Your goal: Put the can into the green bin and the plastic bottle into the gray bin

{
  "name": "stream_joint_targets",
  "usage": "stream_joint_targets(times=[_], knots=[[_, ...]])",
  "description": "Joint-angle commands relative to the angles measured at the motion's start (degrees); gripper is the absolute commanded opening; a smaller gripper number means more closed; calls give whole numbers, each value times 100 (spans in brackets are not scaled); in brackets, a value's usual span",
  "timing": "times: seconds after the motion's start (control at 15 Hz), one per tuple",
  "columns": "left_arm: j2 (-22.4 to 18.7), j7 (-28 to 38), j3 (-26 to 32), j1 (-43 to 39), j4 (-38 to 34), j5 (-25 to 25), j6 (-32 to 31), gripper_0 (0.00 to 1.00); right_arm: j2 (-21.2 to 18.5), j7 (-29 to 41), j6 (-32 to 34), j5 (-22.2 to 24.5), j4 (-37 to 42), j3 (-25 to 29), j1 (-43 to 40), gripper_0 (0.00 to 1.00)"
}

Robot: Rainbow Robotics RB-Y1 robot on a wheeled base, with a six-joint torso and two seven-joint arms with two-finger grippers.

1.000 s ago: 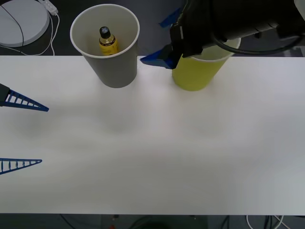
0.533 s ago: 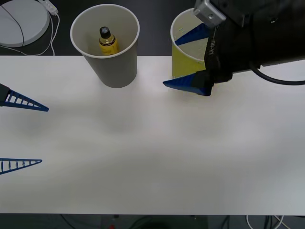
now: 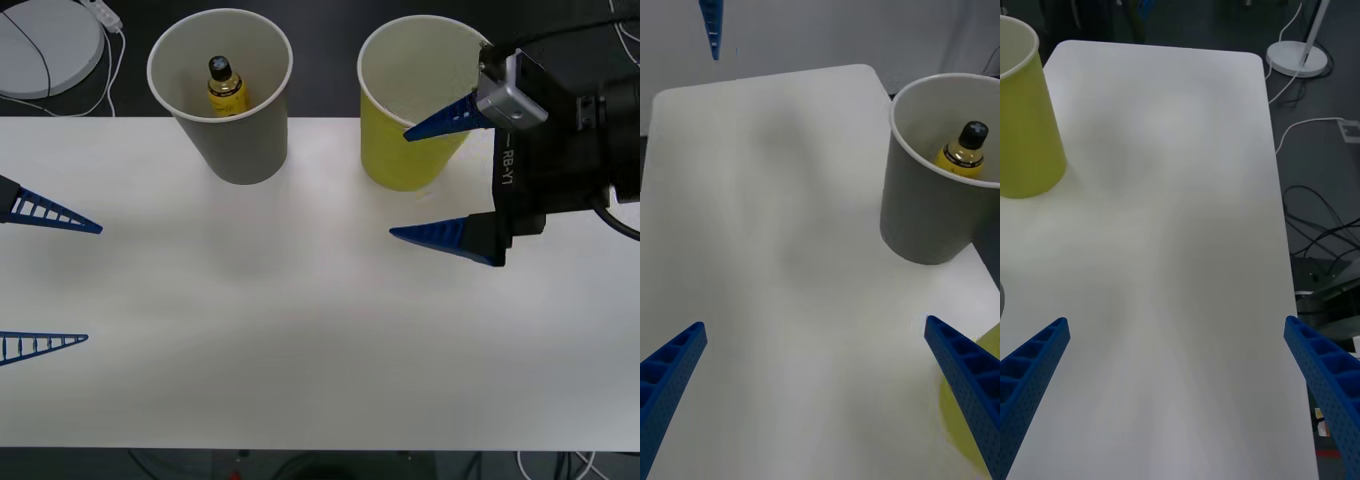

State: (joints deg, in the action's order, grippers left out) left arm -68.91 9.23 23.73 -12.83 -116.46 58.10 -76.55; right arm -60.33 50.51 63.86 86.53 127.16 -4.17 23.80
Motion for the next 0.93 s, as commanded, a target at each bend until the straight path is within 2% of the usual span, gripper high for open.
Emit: stream_joint_targets(times=[0.07,0.67,0.93], knots=[[0,0,0,0,0,0,0,100,-303,-718,-357,-620,-7,109,-534,100],[0,0,0,0,0,0,0,100,-901,-2678,-418,-2140,-95,830,-1914,100],[0,0,0,0,0,0,0,100,-1068,-3232,-418,-2430,-95,1181,-2591,100]])
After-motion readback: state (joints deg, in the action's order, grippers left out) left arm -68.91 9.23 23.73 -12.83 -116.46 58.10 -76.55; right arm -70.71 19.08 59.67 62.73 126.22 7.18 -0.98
